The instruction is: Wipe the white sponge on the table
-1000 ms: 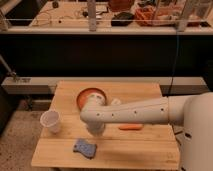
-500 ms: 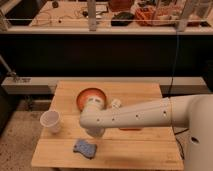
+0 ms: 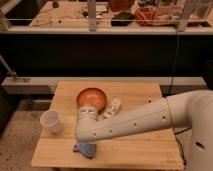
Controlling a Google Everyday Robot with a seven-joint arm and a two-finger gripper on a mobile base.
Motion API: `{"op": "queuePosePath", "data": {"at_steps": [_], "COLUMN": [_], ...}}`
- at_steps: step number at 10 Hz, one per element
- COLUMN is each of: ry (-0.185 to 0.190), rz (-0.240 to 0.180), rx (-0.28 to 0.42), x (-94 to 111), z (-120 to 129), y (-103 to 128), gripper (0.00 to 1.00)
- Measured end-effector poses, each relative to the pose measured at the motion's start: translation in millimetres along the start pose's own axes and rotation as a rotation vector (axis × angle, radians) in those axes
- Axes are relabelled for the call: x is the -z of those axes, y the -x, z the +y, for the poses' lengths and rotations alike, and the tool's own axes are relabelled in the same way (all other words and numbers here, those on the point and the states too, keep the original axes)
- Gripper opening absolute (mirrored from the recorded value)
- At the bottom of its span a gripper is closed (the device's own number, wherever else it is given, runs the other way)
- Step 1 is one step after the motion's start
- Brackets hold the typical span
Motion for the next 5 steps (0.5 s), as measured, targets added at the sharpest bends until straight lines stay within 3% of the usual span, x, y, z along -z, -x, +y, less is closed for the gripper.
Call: {"op": "queuePosePath", "data": {"at_steps": [1,3,4,5], "ry": [-0.038,-0.114,-0.14,-0.149], "rz": [0.012,0.022,0.004,-0.018], "rx": [0.105,0.283,0.375,0.424], "x": [1,-2,-9,-17], "z": [-6,-20,-31,-37], "y": [-3,-11,-16,-18], "gripper": [0.73,0.78,0.78,0.78]}}
